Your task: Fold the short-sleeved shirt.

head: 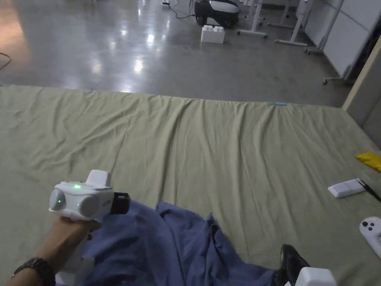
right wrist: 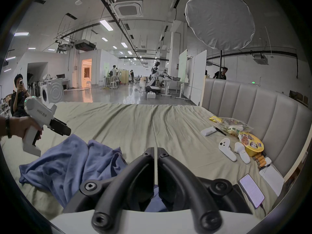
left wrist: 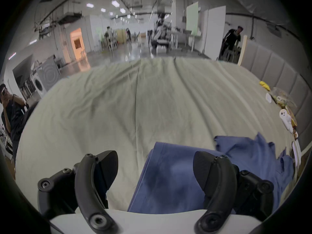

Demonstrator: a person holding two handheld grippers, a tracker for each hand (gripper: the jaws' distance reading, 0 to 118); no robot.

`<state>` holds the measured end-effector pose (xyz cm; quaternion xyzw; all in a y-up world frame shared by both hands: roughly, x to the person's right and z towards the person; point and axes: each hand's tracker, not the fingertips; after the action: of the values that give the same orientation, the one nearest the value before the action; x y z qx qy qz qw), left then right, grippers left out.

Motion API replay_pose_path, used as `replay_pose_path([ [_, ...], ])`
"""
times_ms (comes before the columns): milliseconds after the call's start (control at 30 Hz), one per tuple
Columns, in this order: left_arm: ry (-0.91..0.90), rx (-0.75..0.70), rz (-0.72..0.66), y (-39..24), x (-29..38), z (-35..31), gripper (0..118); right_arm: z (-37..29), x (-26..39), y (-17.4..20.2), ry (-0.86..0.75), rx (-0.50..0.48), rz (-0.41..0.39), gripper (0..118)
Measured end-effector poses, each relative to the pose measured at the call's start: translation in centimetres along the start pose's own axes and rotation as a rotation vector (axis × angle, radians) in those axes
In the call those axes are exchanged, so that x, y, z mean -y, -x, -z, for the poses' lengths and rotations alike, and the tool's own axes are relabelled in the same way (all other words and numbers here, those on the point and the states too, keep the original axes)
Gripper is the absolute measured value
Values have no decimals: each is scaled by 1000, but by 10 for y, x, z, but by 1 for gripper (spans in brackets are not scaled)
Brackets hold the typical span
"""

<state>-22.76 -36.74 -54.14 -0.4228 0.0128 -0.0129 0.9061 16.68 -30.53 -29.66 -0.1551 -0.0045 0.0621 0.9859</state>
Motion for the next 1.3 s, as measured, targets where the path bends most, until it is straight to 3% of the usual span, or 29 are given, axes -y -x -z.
replay_pose_path([
  [133, 112, -47, -1, -6, 2, 39, 92, 2, 11, -7, 45, 2, -23, 4],
  [300, 103, -55, 54, -16, 8, 50, 88, -2, 16, -15, 81, 16, -39, 4],
  [367, 94, -64, 85, -21, 11, 44, 60, -2, 18, -18, 90, 18, -42, 4],
  [433, 45, 7, 152, -31, 14, 39, 15, -1, 20, -22, 105, 18, -40, 4],
  [500, 62, 57, 167, -42, 18, 33, 12, 1, 20, -23, 124, 16, -33, 4],
  [533, 55, -10, 198, -44, 19, 30, 11, 2, 21, -25, 135, 15, -27, 4],
  [733, -26, 69, 65, -31, 20, -11, 7, 19, 23, -48, 277, -11, 23, 5],
  [800, -108, 55, 108, -28, 16, -36, 7, 30, 26, -56, 351, -36, 53, 16],
  [933, -231, 87, 60, -19, 18, -90, 7, 56, 40, -66, 433, -70, 57, 76],
  [967, -237, 85, 70, -18, 21, -101, 7, 64, 44, -66, 478, -99, 42, 80],
  [1100, -335, 25, 157, -19, 41, -150, 7, 95, 67, -60, 549, -143, -4, 74],
  [1167, -366, 3, 176, -19, 49, -163, 7, 103, 73, -55, 579, -158, -9, 42],
  [1233, -344, 5, 174, -19, 62, -176, 7, 103, 76, -52, 579, -191, -12, 20],
  [1267, -351, -4, 182, -19, 66, -181, 7, 103, 74, -48, 573, -188, -12, 11],
  [1300, -355, 0, 177, -15, 68, -183, 7, 101, 70, -46, 567, -185, -25, 10],
])
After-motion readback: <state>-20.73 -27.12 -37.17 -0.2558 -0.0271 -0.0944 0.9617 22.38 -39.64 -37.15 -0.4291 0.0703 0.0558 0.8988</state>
